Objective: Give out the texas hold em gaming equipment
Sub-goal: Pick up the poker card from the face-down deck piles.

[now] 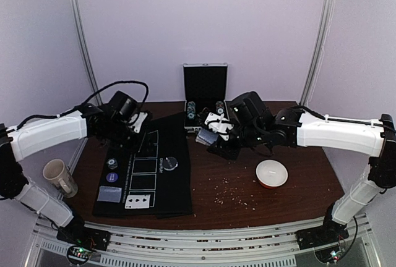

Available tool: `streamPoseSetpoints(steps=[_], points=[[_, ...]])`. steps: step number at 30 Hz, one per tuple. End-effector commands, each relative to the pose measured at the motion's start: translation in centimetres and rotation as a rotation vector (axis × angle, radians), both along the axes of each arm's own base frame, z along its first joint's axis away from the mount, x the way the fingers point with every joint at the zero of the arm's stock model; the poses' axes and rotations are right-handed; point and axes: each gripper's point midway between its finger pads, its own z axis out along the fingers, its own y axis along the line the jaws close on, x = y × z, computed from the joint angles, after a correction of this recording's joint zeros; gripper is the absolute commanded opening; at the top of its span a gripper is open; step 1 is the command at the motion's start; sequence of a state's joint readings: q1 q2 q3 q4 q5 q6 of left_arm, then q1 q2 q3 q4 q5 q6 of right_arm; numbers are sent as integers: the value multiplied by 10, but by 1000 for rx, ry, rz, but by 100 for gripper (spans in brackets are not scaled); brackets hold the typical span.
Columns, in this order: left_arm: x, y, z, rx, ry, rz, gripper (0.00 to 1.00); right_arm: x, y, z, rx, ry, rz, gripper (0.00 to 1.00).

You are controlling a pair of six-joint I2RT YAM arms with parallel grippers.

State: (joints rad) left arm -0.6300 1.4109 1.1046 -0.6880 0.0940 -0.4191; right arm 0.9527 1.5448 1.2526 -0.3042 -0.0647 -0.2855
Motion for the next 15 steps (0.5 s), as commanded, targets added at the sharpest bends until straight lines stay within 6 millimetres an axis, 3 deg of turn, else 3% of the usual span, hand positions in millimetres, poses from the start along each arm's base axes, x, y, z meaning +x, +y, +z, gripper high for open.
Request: streamPoseSetpoints(steps=[1, 3, 6, 9, 15], points=[[1, -61, 107, -395, -299, -263, 64, -6, 16, 26, 57, -35, 35, 49], [-10, -76, 124, -487, -332, -340, 72, -9, 22, 27, 60, -32, 51, 49], [-20, -95, 127, -518, -332, -426, 81, -15, 31, 28, 65, -24, 80, 49], [-25, -110, 127, -509, -343, -485, 84, -20, 39, 28, 64, -19, 105, 49], [-24, -120, 124, -512, -328, -521, 84, -25, 49, 27, 60, -17, 130, 49]])
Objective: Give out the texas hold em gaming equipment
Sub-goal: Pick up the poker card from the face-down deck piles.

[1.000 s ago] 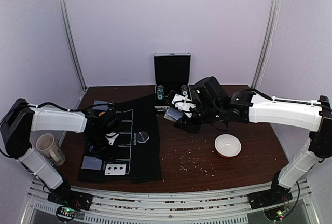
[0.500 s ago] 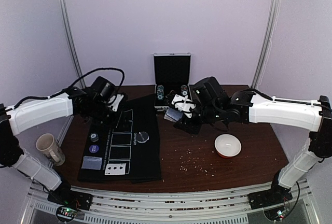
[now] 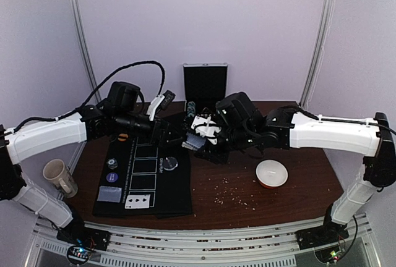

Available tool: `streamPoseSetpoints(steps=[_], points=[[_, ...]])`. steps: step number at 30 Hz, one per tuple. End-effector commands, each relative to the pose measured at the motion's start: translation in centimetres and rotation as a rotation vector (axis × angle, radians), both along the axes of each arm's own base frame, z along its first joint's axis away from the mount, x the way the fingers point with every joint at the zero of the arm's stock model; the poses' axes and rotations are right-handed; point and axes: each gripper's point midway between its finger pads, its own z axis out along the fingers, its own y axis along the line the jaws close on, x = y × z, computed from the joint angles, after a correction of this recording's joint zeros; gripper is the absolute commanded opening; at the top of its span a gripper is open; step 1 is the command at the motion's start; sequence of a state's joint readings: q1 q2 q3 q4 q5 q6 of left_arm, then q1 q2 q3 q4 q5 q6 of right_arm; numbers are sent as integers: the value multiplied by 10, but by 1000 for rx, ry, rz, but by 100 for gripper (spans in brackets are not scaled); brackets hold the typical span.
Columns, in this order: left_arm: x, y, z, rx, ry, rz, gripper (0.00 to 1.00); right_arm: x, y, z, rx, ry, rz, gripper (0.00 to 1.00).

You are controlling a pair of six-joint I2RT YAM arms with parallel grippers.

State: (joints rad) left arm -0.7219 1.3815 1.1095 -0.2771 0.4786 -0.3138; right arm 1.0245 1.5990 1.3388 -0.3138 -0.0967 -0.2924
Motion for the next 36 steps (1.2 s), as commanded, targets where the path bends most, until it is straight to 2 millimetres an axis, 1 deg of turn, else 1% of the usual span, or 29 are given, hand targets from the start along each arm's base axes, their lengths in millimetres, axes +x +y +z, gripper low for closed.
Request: streamPoseSetpoints(steps=[1, 4, 7, 9, 11, 13, 15, 17, 19, 21, 22, 24, 26, 31, 33, 36], points=[[-1, -15, 30, -78, -84, -83, 84, -4, 14, 15, 32, -16, 32, 49], [-5, -17, 30, -84, -89, -115, 84, -6, 18, 12, 23, -9, 44, 49], [-8, -16, 35, -89, -116, -127, 82, -7, 21, 12, 23, -8, 52, 49], [1, -13, 35, -71, -140, -75, 80, -7, 23, 12, 26, -8, 54, 49], [11, -9, 30, -35, -150, -22, 78, -8, 26, 13, 28, -9, 61, 49], [17, -12, 27, -11, -153, -8, 77, -8, 28, 14, 29, -10, 66, 49], [21, -13, 24, 15, -161, 2, 73, -8, 30, 14, 29, -12, 68, 49], [22, -14, 22, 32, -163, -3, 65, -7, 30, 13, 26, -13, 66, 49], [21, -11, 20, 60, -162, -4, 55, -7, 28, 12, 20, -15, 62, 49], [25, -1, 19, 105, -181, 46, 46, -7, 25, 11, 17, -18, 58, 49], [27, 6, 20, 122, -197, 74, 43, -7, 24, 10, 17, -21, 54, 49], [28, 14, 22, 134, -219, 99, 40, -6, 23, 8, 12, -22, 49, 49], [20, 12, 25, 115, -218, 68, 37, -7, 23, 8, 12, -23, 50, 49], [5, 3, 27, 68, -188, -25, 19, -5, 25, 10, 15, -26, 48, 49], [-3, 0, 29, 48, -182, -65, 14, -4, 25, 10, 12, -29, 46, 49], [-9, 1, 30, 40, -181, -88, 0, -4, 23, 10, 9, -35, 41, 49]])
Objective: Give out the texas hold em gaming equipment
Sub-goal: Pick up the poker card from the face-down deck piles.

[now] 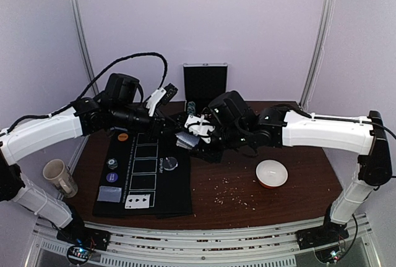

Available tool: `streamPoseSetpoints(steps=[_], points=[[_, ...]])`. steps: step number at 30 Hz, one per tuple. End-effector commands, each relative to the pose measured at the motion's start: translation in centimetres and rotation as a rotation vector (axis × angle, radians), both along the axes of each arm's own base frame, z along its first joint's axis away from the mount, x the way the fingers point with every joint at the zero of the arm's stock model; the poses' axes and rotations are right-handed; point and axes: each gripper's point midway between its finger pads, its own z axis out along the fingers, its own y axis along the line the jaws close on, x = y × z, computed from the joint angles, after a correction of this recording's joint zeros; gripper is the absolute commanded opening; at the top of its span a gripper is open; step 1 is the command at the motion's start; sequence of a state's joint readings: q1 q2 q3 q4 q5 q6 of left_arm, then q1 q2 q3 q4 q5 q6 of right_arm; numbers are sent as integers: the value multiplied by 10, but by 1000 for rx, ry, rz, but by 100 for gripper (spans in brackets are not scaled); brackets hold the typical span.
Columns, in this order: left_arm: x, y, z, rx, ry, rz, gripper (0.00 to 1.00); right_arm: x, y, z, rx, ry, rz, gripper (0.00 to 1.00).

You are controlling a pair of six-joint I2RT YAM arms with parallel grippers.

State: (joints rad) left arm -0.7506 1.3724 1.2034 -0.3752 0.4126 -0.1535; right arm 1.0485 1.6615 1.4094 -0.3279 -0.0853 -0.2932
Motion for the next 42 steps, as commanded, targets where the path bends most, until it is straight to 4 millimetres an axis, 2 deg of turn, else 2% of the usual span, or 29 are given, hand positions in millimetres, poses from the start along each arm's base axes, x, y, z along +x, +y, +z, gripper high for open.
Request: streamPoseSetpoints(steps=[1, 8, 15, 20, 24, 26, 28, 31, 33, 35, 38, 42], points=[[-8, 3, 6, -22, -19, -41, 0, -3, 4, 10, 18, -33, 22, 49], [-10, 17, 9, 10, -32, 6, 0, 2, -2, 5, -2, -41, -6, 49], [-13, 34, 18, 17, -31, 38, 0, 17, -14, 0, -10, -33, -64, 48], [-4, 65, 15, 54, 41, 146, 0, 31, -27, -5, -11, -20, -119, 48], [3, 98, 10, 114, 93, 280, 0, 37, -35, -12, -32, -16, -151, 48], [10, 125, -5, 209, 161, 400, 0, 39, -38, -14, -40, -16, -161, 48], [16, 155, -30, 359, 228, 549, 0, 39, -38, -15, -42, -15, -162, 48], [14, 196, -75, 623, 330, 713, 0, 39, -37, -14, -36, -13, -157, 48], [10, 212, -96, 754, 380, 760, 0, 39, -37, -13, -32, -15, -156, 48], [10, 219, -106, 813, 387, 785, 0, 38, -37, -12, -29, -13, -155, 48], [12, 224, -108, 864, 367, 821, 0, 36, -38, -13, -28, -8, -151, 48], [8, 223, -123, 984, 344, 825, 0, 35, -38, -14, -24, -2, -146, 48]])
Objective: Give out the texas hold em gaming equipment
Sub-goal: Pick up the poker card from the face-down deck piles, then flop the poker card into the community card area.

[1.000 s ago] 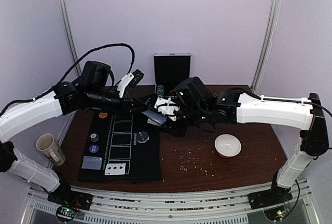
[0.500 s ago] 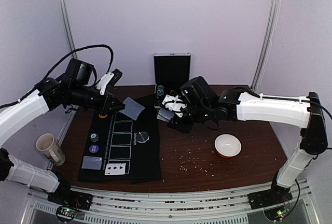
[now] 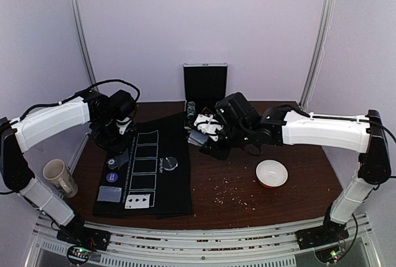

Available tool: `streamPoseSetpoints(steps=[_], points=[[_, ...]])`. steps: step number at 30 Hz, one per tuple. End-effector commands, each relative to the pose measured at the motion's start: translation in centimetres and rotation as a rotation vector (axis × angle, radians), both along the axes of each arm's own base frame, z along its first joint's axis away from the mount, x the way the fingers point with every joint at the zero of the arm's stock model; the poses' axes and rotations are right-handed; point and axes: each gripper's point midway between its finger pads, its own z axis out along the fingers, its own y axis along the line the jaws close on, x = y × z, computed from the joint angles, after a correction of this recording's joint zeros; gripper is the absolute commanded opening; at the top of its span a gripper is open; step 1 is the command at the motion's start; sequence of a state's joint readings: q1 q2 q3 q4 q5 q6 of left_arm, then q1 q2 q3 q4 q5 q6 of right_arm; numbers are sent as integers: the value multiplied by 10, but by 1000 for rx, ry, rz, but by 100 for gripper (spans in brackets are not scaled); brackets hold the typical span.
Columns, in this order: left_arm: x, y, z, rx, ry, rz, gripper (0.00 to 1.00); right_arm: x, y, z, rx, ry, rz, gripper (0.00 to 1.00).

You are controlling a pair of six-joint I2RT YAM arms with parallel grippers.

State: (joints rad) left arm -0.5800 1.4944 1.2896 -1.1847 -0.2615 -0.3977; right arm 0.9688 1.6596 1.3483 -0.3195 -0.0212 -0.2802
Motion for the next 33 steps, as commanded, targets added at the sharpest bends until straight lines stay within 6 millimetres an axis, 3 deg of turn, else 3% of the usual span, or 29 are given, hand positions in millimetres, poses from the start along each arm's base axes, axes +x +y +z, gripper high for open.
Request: streamPoseSetpoints(steps=[1, 13, 24, 33], points=[[-6, 12, -11, 177, 9, 27, 0, -2, -2, 10, 36, -2, -5, 48], [1, -28, -62, 211, 49, -51, 0, -8, -4, 15, 55, 5, 5, 48], [-29, -86, -116, -13, 182, -122, 0, -10, -7, 15, 55, 7, 3, 48], [-33, -110, -131, -133, 223, -131, 0, -11, -11, 14, 51, 8, -5, 48]])
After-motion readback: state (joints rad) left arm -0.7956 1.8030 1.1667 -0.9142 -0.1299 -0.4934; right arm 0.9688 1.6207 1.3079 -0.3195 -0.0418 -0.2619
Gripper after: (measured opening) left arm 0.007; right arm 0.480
